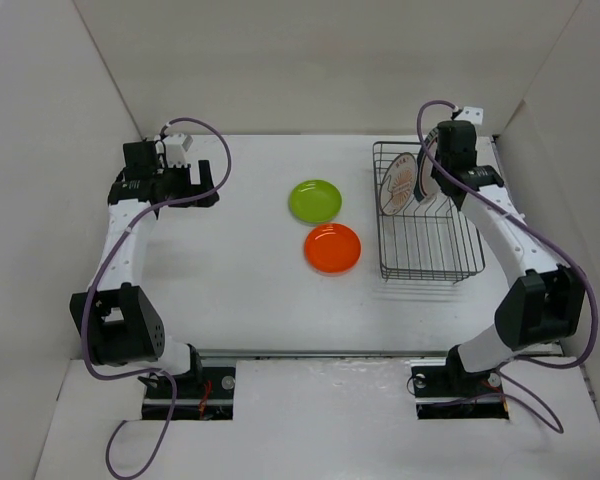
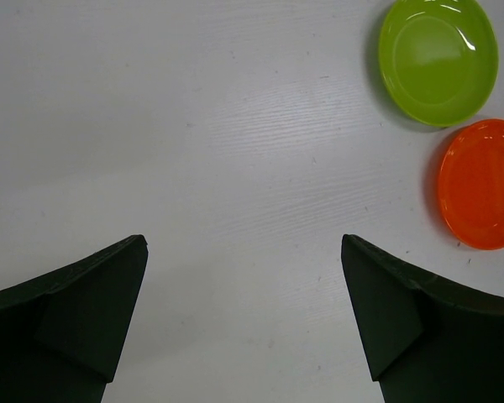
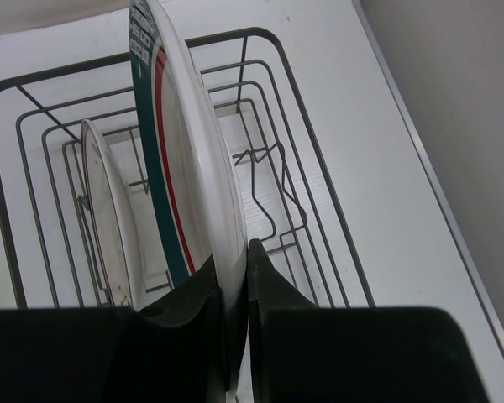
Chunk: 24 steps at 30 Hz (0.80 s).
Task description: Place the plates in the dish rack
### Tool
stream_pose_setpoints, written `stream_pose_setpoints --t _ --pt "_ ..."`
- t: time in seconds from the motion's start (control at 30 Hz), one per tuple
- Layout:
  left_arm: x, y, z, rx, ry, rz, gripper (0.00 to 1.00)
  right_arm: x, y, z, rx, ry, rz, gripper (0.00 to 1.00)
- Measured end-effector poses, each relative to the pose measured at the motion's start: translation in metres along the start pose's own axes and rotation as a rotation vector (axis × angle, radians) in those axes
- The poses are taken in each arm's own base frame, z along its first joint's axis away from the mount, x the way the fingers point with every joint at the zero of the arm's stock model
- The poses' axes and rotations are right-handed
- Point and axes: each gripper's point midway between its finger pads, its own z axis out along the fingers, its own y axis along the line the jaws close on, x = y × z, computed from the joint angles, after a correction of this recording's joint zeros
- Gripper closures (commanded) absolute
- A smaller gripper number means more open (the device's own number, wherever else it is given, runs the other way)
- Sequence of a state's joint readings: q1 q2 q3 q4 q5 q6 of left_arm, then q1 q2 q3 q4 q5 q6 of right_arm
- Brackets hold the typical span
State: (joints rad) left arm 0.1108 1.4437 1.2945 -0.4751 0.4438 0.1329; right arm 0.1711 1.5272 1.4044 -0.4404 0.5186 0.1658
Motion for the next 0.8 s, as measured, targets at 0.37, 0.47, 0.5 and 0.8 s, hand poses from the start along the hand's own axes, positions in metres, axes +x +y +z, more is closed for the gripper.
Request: stream_pose_setpoints --t 0.37,0.47,0.5,0.8 --pt "0.006 0.001 0.002 0.001 0.015 -0.007 0.0 0.006 0.014 0.011 -0.008 0.005 -0.001 1.0" --pt "0.007 0.001 0.004 0.001 0.02 -0.008 0.0 0.007 0.015 0.011 -0.009 0.005 -0.003 1.0" --pt "0.007 0.001 0.004 0.001 0.021 -0.009 0.0 0.007 0.015 0.011 -0.009 0.004 -0.002 1.0" --pt "0.011 0.002 0.006 0.004 0.031 -0.013 0.0 0.01 0.017 0.012 -0.018 0.006 0.001 0.84"
